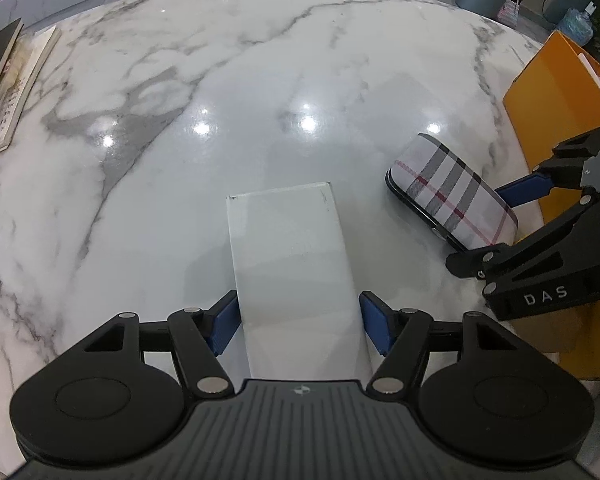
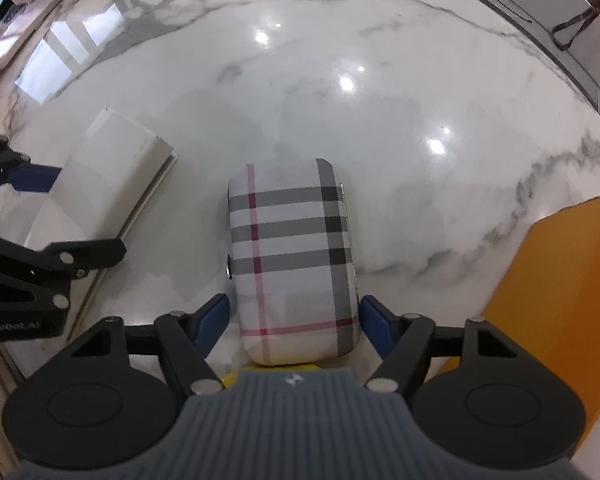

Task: Organize rigid objects
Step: 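Grasp the white box with the left tool while the right tool grasps the plaid pencil case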

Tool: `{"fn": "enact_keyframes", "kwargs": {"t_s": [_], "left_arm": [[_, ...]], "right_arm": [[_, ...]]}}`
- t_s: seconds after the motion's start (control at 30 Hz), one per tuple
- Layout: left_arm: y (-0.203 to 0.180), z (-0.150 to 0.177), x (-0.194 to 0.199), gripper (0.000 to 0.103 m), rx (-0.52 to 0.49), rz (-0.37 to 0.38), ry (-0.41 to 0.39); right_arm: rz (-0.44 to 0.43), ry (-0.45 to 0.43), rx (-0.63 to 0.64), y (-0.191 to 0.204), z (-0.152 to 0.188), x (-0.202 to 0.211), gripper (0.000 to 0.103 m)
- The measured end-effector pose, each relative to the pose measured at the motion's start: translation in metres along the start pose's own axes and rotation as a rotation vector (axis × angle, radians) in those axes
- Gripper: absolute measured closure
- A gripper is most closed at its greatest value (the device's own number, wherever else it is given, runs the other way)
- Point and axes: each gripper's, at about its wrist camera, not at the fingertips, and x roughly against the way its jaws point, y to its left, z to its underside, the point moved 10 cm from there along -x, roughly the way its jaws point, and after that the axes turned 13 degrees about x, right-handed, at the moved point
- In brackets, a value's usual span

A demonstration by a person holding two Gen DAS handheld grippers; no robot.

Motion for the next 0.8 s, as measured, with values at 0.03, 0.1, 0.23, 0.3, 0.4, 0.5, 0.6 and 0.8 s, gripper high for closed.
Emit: {"fn": "enact_keyframes", "kwargs": {"t_s": [0.03,0.1,0.23,0.3,0.4,0.5,0.6,0.8], "left_arm": [[0.0,0.0,0.0,0.03,0.001,0.005,0.0],[0.0,-0.001,0.001,0.03,0.005,0.003,-0.005],[0.002,0.0,0.001,0.031,0.007,0.009,-0.009],[0.002,0.001,0.002,0.031,0.003,0.014,-0.005],[0.003,0.0,0.008,0.032,0.005,0.025,-0.022],[0.003,-0.001,0.017,0.032,0.01,0.039,-0.039],[0.002,-0.001,0.026,0.033,0.005,0.042,-0.053],[-0.005,0.006,0.05,0.033,-0.01,0.048,-0.09]], "right_arm": [[0.004,-0.009,0.001,0.001,-0.001,0.001,0.039],[-0.001,-0.019,-0.003,0.004,-0.001,0.002,0.039],[0.014,-0.039,-0.007,0.011,-0.002,0.005,0.04],[0.013,-0.058,-0.012,0.014,-0.003,0.009,0.04],[0.015,-0.088,-0.018,0.017,-0.007,0.018,0.04],[0.01,-0.103,-0.01,0.022,-0.008,0.025,0.04],[0.012,-0.121,-0.005,0.027,-0.008,0.035,0.04],[0.011,-0.173,-0.009,0.035,-0.002,0.062,0.041]]}}
